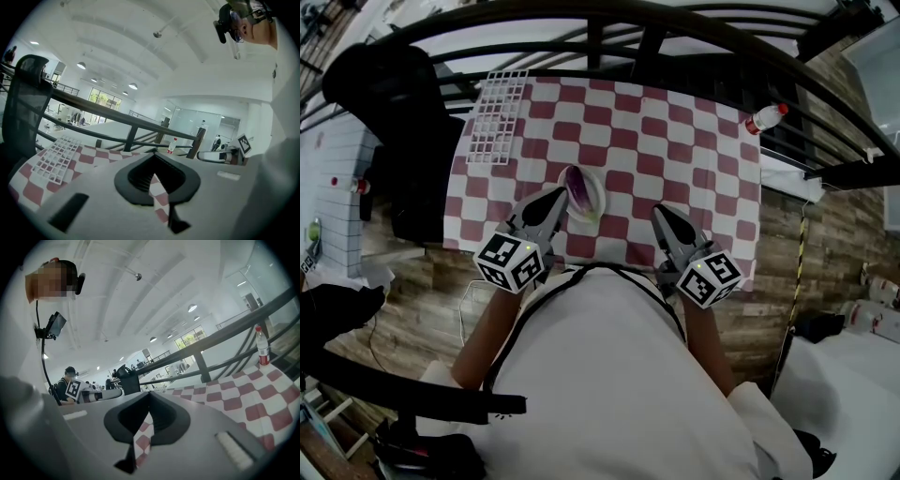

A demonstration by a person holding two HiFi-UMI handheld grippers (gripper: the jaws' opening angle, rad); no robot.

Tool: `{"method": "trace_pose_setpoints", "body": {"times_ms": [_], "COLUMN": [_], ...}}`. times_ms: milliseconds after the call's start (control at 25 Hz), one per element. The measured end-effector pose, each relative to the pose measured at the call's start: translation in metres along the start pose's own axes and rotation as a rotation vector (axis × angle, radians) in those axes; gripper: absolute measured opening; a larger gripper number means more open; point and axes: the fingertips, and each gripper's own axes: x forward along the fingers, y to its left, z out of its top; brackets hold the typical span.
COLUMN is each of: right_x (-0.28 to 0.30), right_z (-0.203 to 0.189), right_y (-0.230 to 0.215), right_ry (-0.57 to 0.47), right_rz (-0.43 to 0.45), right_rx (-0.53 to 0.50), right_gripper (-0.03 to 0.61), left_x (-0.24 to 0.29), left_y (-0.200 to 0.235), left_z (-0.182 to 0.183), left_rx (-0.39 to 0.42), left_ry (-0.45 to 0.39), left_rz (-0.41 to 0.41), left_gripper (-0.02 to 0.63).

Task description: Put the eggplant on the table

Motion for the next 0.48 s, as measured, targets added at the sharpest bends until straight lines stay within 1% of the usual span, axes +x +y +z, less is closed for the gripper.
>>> {"method": "trace_pose_setpoints", "body": {"times_ms": [200,480], "right_x": [0.0,0.002], "right_z": [-0.002,-0.006], "right_y": [0.001,0.001], "right_ry": [0.002,0.008], "right_rz": [-0.01,-0.021], "right_rx": [-0.005,-0.006], "right_gripper": [0.006,0.006], "left_x": [0.001,0.001], "left_y": [0.009,0.015], "left_z": [-0.015,-0.019], "left_rx": [-0.006,-0.033], "left_ry": [0.044,0.047], "left_rz": [0.014,0.002], "left_gripper": [0.006,0.006]}}
